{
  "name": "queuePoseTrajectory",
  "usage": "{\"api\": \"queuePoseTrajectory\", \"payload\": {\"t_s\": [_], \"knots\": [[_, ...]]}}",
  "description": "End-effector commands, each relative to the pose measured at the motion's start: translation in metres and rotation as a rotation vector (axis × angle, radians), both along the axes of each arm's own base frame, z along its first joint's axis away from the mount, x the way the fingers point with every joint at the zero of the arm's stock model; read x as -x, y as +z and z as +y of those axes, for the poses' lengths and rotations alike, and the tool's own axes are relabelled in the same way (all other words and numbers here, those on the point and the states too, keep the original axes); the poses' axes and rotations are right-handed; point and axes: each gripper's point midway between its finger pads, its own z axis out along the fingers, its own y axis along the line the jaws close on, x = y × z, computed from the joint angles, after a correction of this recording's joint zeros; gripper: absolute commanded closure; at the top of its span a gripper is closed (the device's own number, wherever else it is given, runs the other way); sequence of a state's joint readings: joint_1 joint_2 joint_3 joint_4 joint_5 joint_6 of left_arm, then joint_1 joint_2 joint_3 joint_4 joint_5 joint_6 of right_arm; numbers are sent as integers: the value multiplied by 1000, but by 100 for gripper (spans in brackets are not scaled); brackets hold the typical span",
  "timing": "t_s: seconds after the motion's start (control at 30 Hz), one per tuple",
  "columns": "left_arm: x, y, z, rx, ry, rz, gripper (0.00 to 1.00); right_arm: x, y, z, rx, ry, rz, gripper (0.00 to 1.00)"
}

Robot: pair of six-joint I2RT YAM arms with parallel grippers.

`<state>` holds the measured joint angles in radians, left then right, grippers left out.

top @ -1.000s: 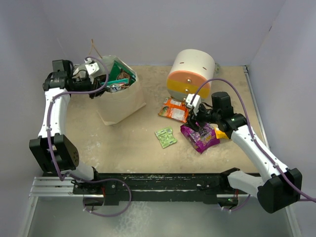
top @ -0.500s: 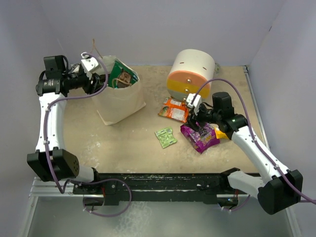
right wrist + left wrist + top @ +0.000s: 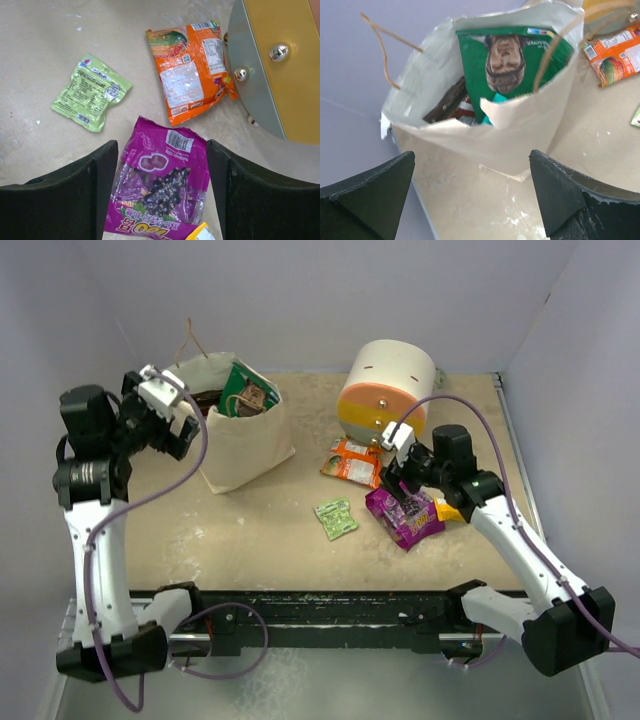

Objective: Place the snacks into the paper bag
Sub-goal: Place the snack in the paper bag, then pick up the snack from the center of the board.

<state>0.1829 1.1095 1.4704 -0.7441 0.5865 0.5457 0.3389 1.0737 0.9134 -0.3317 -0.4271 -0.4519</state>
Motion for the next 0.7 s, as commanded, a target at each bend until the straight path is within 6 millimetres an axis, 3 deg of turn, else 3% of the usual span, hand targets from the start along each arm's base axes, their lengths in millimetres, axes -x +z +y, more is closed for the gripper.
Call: {"api": "queuePoseTrajectory", "payload": {"t_s": [0.0,0.27,0.43,0.67], "knots": [[33,-11,5,43,107,-11,1,-14,12,-15,25,-123,1,23],[70,-78,-12,128,85,139,1,-17,4,-42,130,-238,21,1],[73,-107,-21,185,55,191,1,-14,-8,-64,183,-306,60,0],[74,-129,-23,153,17,221,1,-13,-25,-81,234,-318,182,0]]}}
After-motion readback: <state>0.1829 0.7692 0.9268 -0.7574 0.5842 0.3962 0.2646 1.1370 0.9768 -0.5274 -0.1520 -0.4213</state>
